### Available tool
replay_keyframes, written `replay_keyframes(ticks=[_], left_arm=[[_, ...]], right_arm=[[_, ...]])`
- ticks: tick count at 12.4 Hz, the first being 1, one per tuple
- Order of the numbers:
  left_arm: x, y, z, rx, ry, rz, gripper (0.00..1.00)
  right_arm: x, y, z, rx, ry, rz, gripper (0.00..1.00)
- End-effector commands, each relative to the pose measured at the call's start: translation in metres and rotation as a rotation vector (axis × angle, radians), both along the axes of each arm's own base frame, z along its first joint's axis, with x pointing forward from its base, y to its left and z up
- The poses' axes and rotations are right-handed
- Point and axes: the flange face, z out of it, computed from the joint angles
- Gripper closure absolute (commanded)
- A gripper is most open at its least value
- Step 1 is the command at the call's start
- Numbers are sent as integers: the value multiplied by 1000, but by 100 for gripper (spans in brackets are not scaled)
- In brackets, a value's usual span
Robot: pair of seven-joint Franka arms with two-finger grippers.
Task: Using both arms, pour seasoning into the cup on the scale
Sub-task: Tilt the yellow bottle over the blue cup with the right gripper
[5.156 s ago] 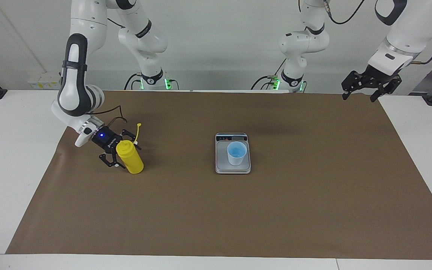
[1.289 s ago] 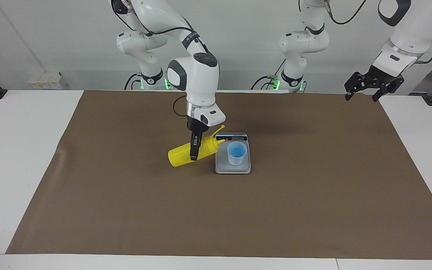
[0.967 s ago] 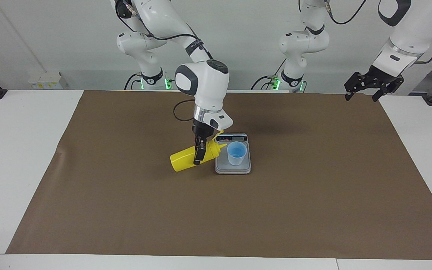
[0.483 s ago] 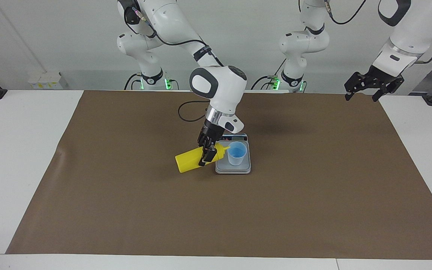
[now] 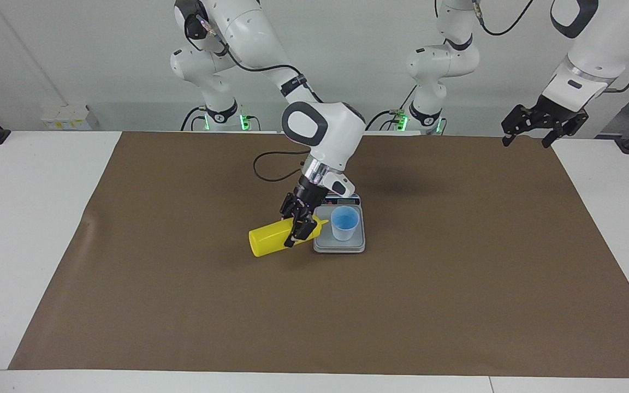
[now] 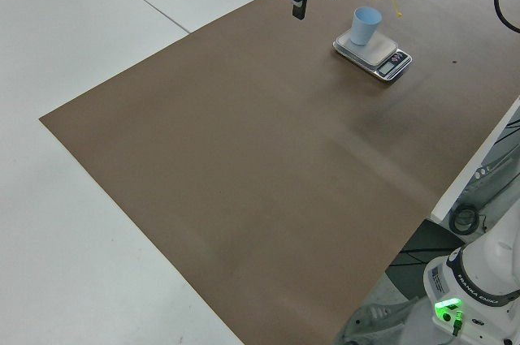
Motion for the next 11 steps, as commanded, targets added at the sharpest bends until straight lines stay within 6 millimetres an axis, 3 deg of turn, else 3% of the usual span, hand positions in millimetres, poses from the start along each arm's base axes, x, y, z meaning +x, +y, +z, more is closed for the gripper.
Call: replay_keyframes(ticks=[1, 4, 11], left_arm=[[-5, 0, -1, 0, 6, 12, 0], [-5, 0, -1, 0, 8, 12, 0], [-5, 0, -1, 0, 6, 12, 0]], right_arm=[[3, 6, 7, -28, -38, 10, 100], [-4, 20, 1, -37, -38, 39, 100], [-3, 21, -4, -26, -25, 30, 100]])
